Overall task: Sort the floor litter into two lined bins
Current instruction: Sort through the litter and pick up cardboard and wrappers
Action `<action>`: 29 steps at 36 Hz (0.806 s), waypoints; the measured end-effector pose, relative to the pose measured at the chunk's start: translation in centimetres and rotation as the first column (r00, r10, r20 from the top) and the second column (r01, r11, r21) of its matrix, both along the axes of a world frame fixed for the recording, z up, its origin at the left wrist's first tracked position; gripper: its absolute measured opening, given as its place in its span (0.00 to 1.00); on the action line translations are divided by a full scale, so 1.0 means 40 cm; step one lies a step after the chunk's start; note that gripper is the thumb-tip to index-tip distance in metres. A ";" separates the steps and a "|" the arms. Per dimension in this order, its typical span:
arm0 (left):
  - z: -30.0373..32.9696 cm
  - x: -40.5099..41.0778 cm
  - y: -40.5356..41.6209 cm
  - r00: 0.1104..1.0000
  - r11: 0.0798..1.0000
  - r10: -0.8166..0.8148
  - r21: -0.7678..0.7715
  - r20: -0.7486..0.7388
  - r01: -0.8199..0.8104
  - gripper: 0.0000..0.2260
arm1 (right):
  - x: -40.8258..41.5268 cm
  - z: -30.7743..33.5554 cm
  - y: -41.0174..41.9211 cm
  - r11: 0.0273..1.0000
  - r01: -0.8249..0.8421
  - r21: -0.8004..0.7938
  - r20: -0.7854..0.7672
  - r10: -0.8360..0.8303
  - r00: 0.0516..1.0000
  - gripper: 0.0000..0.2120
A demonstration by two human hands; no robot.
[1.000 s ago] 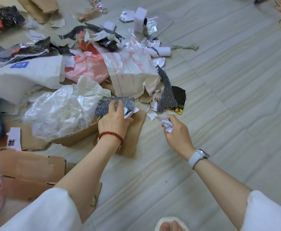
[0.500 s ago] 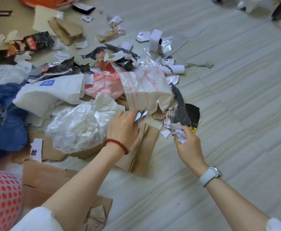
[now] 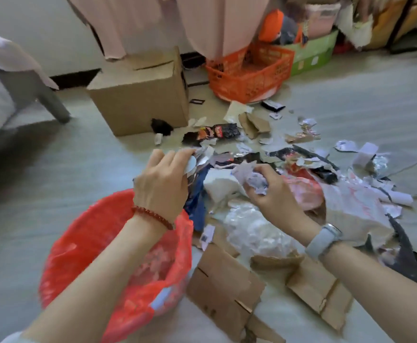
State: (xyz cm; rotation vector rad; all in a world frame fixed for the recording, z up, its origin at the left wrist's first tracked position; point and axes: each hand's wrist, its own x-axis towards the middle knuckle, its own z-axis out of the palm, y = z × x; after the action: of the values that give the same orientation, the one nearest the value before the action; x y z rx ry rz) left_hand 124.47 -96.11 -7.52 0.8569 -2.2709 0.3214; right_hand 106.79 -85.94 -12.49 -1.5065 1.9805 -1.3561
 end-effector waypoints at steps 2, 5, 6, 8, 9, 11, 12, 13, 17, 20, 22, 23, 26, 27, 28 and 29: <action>-0.003 0.103 -0.027 0.998 0.998 0.067 -0.003 -0.012 -0.067 0.15 | 0.082 0.014 -0.062 0.996 -0.094 -0.012 -0.031 0.094 0.995 0.09; -0.031 0.241 -0.049 0.994 0.992 0.107 0.060 0.021 -0.108 0.16 | 0.196 0.021 -0.139 0.982 -0.185 0.033 -0.083 0.188 0.979 0.13; -0.047 0.282 -0.052 0.994 0.988 0.109 0.105 0.031 -0.112 0.16 | 0.231 0.022 -0.160 0.976 -0.211 0.056 -0.085 0.215 0.973 0.13; -0.091 0.355 -0.051 0.992 0.969 0.105 0.217 0.068 -0.117 0.17 | 0.297 0.023 -0.189 0.964 -0.246 0.098 -0.072 0.254 0.965 0.14; -0.111 0.382 -0.050 0.988 0.952 0.099 0.278 0.122 -0.130 0.18 | 0.327 0.021 -0.199 0.955 -0.266 0.132 -0.072 0.277 0.958 0.16; -0.137 0.417 -0.044 0.929 0.894 0.101 0.377 0.356 -0.241 0.18 | 0.375 0.007 -0.212 0.908 -0.323 0.268 -0.123 0.365 0.923 0.25; -0.147 0.428 -0.042 0.867 0.849 0.076 0.425 0.492 -0.315 0.18 | 0.392 -0.003 -0.216 0.868 -0.341 0.361 -0.163 0.419 0.893 0.31; -0.158 0.439 -0.042 0.800 0.788 0.026 0.480 0.599 -0.386 0.19 | 0.404 -0.012 -0.216 0.824 -0.346 0.448 -0.203 0.471 0.858 0.36; -0.174 0.474 -0.044 0.739 0.675 -0.049 0.567 0.672 -0.471 0.25 | 0.421 -0.032 -0.205 0.725 -0.365 0.584 -0.250 0.589 0.768 0.43; -0.171 0.461 -0.043 0.846 0.705 0.054 0.581 0.530 -0.408 0.21 | 0.410 -0.028 -0.191 0.785 -0.399 0.474 -0.248 0.553 0.795 0.31; -0.169 0.426 -0.038 0.915 0.744 0.098 0.582 0.391 -0.328 0.19 | 0.387 -0.014 -0.182 0.853 -0.387 0.349 -0.283 0.490 0.824 0.21; -0.165 0.401 -0.035 0.941 0.764 0.105 0.580 0.321 -0.283 0.17 | 0.371 -0.006 -0.178 0.878 -0.373 0.301 -0.297 0.458 0.838 0.17; -0.150 0.300 -0.023 0.987 0.813 0.083 0.563 0.141 -0.149 0.14 | 0.297 0.013 -0.163 0.932 -0.302 0.200 -0.302 0.352 0.886 0.11; -0.144 0.260 -0.017 0.992 0.819 0.063 0.563 0.110 -0.114 0.14 | 0.265 0.018 -0.155 0.948 -0.266 0.175 -0.293 0.308 0.905 0.10; -0.139 0.219 -0.008 0.995 0.820 0.043 0.566 0.085 -0.084 0.13 | 0.232 0.023 -0.143 0.962 -0.227 0.153 -0.278 0.262 0.924 0.09; -0.136 0.178 0.003 0.998 0.818 0.020 0.572 0.059 -0.050 0.13 | 0.196 0.027 -0.128 0.973 -0.185 0.135 -0.256 0.215 0.942 0.09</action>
State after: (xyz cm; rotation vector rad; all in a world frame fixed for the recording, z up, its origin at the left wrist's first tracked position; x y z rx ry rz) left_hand 131.58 -95.98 -12.95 1.1989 -2.4339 -0.3636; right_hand 114.63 -91.06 -11.40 -1.8643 1.9504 -0.9876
